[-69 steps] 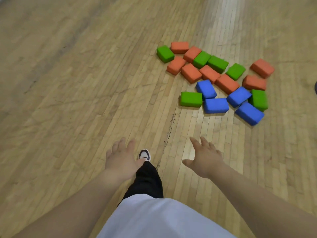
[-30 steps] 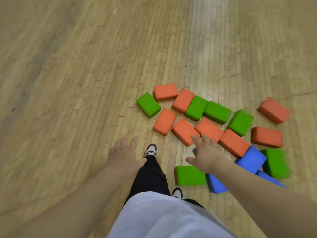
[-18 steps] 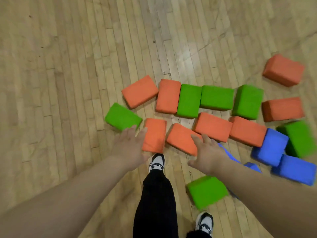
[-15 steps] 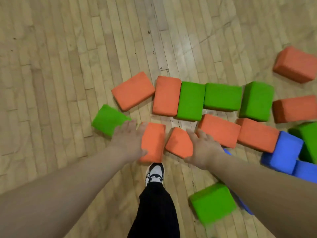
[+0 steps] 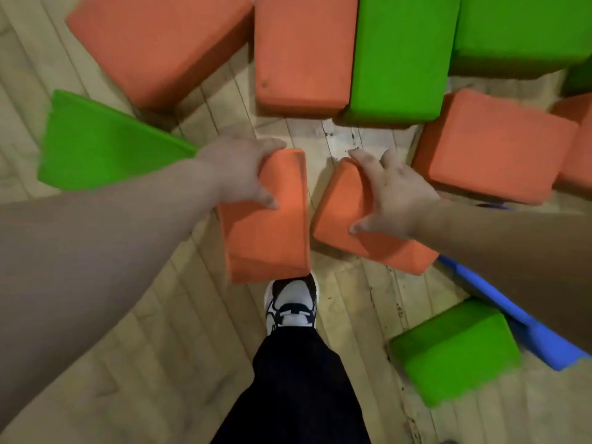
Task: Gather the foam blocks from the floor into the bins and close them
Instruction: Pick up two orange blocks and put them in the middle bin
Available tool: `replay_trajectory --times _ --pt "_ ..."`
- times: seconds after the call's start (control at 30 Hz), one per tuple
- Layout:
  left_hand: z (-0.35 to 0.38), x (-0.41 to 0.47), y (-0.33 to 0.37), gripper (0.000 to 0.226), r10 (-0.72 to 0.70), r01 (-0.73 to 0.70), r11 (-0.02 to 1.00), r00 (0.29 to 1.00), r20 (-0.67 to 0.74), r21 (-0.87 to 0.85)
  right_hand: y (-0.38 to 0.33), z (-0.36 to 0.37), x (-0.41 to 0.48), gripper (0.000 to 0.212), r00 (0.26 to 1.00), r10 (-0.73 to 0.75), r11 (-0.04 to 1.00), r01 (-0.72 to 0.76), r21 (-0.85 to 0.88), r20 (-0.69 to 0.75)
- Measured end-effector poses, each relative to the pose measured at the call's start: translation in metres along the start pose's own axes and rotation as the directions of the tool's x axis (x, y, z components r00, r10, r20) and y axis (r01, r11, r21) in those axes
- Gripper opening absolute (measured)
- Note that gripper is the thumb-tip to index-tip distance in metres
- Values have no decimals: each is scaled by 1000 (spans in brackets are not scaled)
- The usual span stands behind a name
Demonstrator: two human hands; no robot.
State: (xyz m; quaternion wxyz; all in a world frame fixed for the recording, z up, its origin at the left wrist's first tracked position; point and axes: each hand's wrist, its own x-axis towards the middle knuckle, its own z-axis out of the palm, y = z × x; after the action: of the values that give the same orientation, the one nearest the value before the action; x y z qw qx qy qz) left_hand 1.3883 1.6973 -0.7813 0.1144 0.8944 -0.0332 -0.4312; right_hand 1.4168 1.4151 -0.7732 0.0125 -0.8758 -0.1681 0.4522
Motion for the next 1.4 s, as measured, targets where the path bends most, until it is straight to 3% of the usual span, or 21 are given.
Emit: replay_trajectory --times 0.2,0.33,0.5,0.7,0.9,1.03,1.13,1.27,1.4 --pt "-8 -77 -17 98 -44 49 998 993 112 -40 -14 11 -65 112 992 123 991 -124 47 28" --pt "-7 -172 15 87 -160 170 980 982 97 -106 -30 26 -170 104 973 227 966 -231 120 46" --pt "-42 -311 110 83 -169 170 952 985 25 -255 -34 16 -359 103 909 407 751 -387 534 86" --pt "-87 -405 249 80 -50 35 995 986 -160 -93 18 -11 -536 104 872 490 592 -328 736 -6" --pt "-92 -460 435 82 244 -213 954 961 -129 212 102 17 -707 104 710 700 375 -276 885 -75" --pt "-66 -503 590 82 465 -428 816 885 -2 388 164 72 -841 97 562 827 143 -250 958 23" --pt "-27 -540 710 81 605 -574 656 788 114 489 196 125 -943 92 454 885 -9 -209 978 106" --pt "39 -605 849 79 734 -749 370 598 322 549 201 205 -1061 92 262 928 -222 -178 959 264" --pt "106 -678 947 78 760 -849 77 389 520 523 161 279 -1138 95 111 875 -469 -48 882 471"
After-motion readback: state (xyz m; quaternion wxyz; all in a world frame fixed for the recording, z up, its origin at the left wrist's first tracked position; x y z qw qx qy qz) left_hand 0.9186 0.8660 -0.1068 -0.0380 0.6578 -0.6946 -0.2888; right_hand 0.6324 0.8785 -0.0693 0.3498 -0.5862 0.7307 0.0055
